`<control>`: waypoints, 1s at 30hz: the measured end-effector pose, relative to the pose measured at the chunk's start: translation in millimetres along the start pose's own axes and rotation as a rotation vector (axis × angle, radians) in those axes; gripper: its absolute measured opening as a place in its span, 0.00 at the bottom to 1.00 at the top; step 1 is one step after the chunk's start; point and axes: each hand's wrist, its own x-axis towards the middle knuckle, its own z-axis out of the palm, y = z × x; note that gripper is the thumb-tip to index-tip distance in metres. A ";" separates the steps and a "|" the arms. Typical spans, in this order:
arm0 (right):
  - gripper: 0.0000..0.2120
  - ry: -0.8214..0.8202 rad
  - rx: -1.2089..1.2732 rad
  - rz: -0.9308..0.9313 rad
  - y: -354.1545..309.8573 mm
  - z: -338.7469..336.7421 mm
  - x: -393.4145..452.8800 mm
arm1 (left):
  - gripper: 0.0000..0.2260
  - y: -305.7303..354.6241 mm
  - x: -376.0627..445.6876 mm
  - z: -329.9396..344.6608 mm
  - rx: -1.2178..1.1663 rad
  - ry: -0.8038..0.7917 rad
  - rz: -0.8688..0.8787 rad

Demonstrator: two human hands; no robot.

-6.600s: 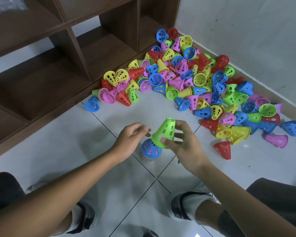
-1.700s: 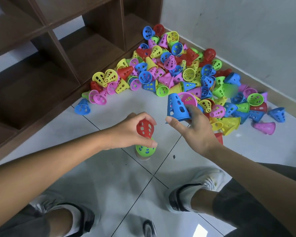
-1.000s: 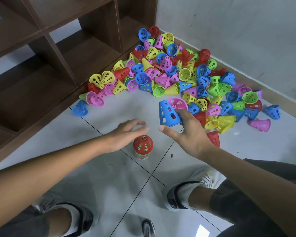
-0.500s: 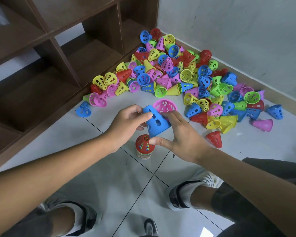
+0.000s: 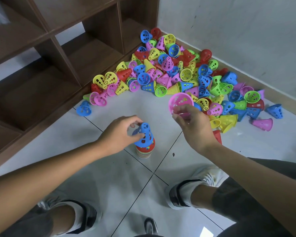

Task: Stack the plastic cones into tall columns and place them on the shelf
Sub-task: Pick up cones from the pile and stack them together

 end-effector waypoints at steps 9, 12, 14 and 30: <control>0.08 -0.108 0.546 0.208 -24.2 2.5 -4.6 | 0.32 13.2 1.0 6.0 -0.035 0.033 0.069; 0.12 -0.215 0.867 0.376 -39.6 -0.8 -8.2 | 0.36 28.4 2.5 5.2 -0.105 0.049 0.112; 0.15 -0.284 1.013 0.479 -44.2 -2.6 -11.1 | 0.33 35.2 1.8 5.5 -0.139 0.054 0.126; 0.20 -0.204 0.696 0.700 -8.2 -1.1 -5.9 | 0.13 9.8 -3.8 -11.4 0.126 -0.012 0.017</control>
